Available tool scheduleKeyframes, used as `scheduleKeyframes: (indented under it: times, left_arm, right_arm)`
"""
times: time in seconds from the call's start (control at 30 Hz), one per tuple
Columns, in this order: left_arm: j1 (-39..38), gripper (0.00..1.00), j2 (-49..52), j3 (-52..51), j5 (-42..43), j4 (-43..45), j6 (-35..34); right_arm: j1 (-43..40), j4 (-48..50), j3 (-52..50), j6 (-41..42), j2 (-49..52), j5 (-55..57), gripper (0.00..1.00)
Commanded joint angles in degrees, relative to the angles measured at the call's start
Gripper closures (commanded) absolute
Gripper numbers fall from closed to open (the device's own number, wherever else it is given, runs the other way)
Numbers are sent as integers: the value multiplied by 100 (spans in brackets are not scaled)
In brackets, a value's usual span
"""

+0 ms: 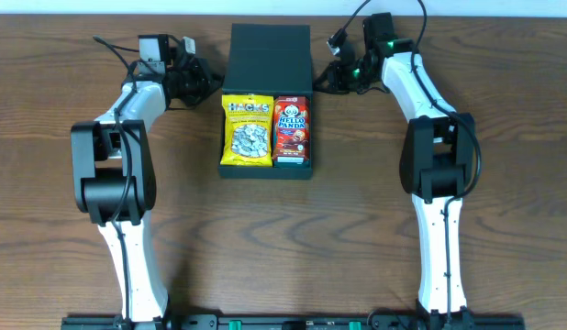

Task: Pack container

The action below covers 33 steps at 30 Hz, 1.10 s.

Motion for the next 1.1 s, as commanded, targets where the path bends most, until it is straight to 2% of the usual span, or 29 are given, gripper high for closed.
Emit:
scheduleKeyframes:
  times: [0.0,0.53,1.07]
  left_arm:
    - [22,94,70,85,59,31,-68]
    - [31,94,70,85,59,33,-168]
    - [129,94,70,85,125,308,-166]
  right_arm:
    - [57,68,26,170,157,-365,99]
    - [107,452,26,538,157,-1676,99]
    - [90,457,26,505,157,-2015,99]
